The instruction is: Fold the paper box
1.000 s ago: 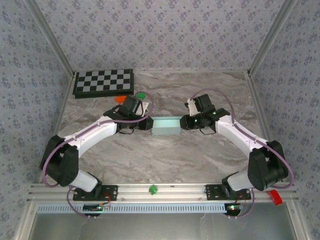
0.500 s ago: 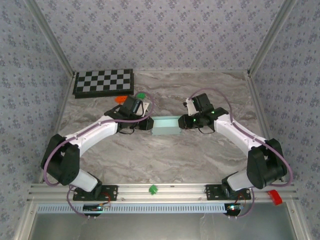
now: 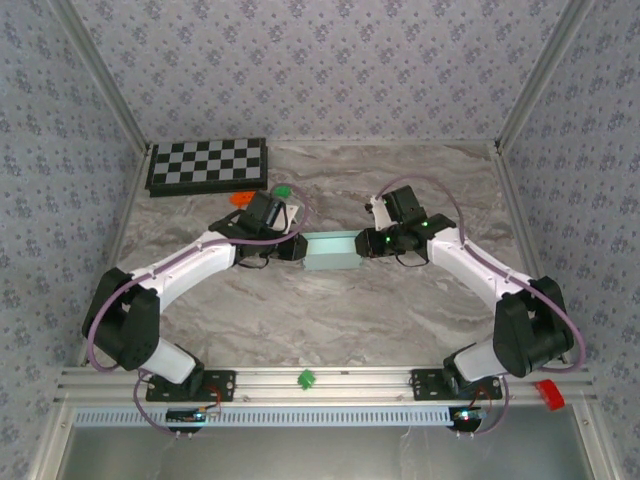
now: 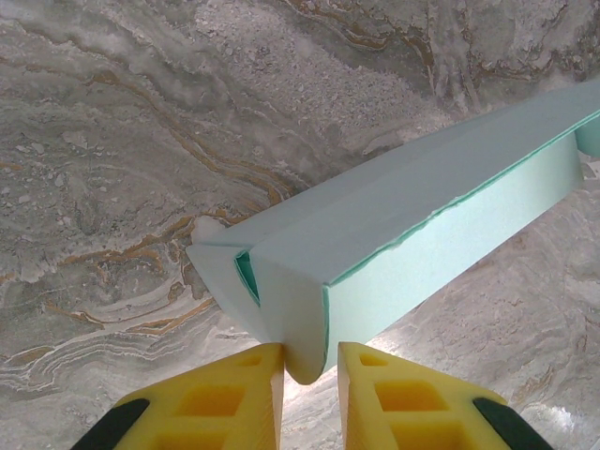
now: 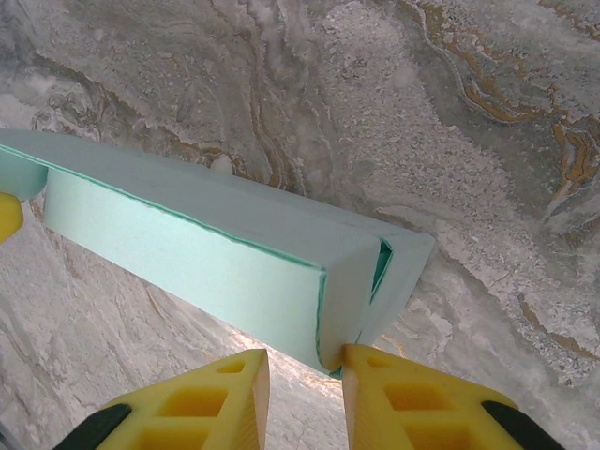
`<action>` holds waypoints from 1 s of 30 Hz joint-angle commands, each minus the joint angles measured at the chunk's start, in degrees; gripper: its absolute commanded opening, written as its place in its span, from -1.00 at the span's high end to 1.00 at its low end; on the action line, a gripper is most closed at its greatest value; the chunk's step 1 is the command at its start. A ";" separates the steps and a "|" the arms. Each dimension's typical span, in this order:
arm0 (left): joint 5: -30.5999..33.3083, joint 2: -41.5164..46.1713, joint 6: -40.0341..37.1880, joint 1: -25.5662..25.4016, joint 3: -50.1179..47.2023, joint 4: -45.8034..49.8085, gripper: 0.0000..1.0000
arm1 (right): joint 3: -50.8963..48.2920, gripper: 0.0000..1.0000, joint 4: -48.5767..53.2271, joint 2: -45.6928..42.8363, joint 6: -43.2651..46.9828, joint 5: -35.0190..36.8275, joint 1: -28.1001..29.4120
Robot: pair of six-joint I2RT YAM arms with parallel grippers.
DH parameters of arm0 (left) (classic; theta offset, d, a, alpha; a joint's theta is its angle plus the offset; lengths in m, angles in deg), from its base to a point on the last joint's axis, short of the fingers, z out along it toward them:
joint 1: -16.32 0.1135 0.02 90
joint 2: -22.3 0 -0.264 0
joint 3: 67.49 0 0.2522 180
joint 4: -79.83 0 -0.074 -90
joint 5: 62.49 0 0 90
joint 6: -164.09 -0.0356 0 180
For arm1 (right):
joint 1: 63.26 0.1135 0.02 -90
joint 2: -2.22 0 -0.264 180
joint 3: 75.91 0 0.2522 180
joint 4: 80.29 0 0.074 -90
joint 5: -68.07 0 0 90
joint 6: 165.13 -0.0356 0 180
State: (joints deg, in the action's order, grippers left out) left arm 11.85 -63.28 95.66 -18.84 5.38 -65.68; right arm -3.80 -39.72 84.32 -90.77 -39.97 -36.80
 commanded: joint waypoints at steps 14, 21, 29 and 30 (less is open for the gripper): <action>-0.72 -0.30 0.24 -0.86 1.85 -1.35 0.63 | 1.59 0.46 0.92 1.56 -0.54 -1.12 0.96; -0.57 -0.37 0.29 -0.85 1.97 -1.22 0.66 | 1.51 0.52 1.36 1.83 -0.52 -0.63 1.07; -0.64 -0.11 0.42 -0.95 1.96 -1.57 0.62 | 1.55 0.53 1.58 1.84 -0.29 -0.42 1.16; -0.75 -0.13 0.41 -0.92 1.97 -1.66 0.59 | 1.51 0.53 1.59 1.91 -0.32 -0.42 1.22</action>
State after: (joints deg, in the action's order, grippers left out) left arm 12.28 -63.33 95.85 -19.06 5.38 -65.68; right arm -3.80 -39.48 85.26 -90.77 -39.47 -36.58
